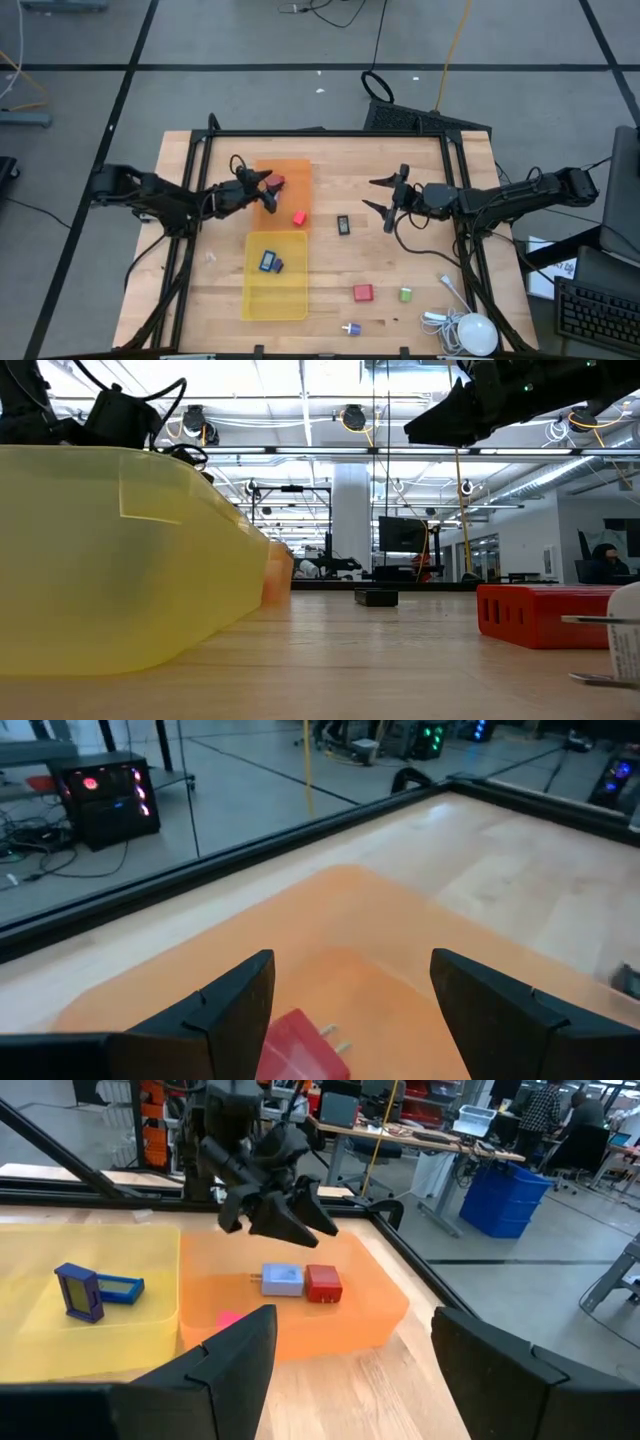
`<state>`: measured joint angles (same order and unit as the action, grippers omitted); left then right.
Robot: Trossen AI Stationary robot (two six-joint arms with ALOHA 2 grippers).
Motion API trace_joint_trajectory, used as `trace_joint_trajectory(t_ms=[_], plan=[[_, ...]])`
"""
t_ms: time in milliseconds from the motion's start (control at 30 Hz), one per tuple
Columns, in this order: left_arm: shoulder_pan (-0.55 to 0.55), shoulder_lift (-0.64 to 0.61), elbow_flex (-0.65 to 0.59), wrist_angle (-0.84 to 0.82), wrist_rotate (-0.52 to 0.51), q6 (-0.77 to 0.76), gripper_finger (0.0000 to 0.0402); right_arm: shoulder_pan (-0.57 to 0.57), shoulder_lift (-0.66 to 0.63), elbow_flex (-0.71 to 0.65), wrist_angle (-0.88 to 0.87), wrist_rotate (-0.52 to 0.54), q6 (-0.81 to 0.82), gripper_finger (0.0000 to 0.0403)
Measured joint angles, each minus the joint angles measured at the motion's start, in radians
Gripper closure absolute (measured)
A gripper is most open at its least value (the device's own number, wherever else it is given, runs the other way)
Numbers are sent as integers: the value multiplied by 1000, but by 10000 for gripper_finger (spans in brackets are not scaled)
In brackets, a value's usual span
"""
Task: Sort adapters and digital timers
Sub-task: Put the black digital timer into the yellow bin
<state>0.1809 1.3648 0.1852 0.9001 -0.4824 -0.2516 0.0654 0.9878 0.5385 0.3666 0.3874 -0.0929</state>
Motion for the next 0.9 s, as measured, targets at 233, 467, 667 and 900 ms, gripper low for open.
trace_joint_trajectory(t_ms=[233, 467, 667, 900], plan=[[-14, -113, 0, -27, 104, 8, 133, 1, 23, 0, -1, -19, 1, 149], [-15, -215, 0, -18, 237, 11, 133, -5, 232, 1, 2, -249, -29, 149], [-14, -249, 0, -21, 279, 12, 133, -68, 435, 65, 20, -287, 88, 147], [-14, -248, 0, -22, 283, 11, 133, -63, 579, 94, 23, -288, 84, 113]])
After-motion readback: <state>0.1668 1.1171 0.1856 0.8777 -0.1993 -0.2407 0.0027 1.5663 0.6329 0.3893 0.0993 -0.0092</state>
